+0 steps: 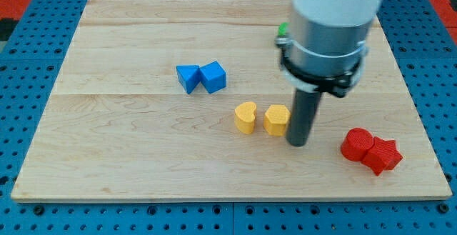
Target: Slide the red star along with the red circle left and up
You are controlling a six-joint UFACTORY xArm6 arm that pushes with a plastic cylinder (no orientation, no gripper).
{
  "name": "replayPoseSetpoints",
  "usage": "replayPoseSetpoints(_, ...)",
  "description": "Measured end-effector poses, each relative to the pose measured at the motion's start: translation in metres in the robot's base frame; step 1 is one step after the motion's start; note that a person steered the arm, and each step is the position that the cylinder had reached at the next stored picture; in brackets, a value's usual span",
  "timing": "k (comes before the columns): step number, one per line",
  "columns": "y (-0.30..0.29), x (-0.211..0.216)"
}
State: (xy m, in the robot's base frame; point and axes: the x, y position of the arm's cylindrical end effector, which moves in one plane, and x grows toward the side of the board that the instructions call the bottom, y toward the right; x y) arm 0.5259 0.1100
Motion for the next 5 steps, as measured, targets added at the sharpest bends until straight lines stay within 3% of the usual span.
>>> replayPoseSetpoints(1,0.049,-0.023)
replayPoseSetpoints(3,0.16,-0.02)
replayPoseSetpoints(4,0.184,0.016)
replayPoseSetpoints(5,0.17,0.03)
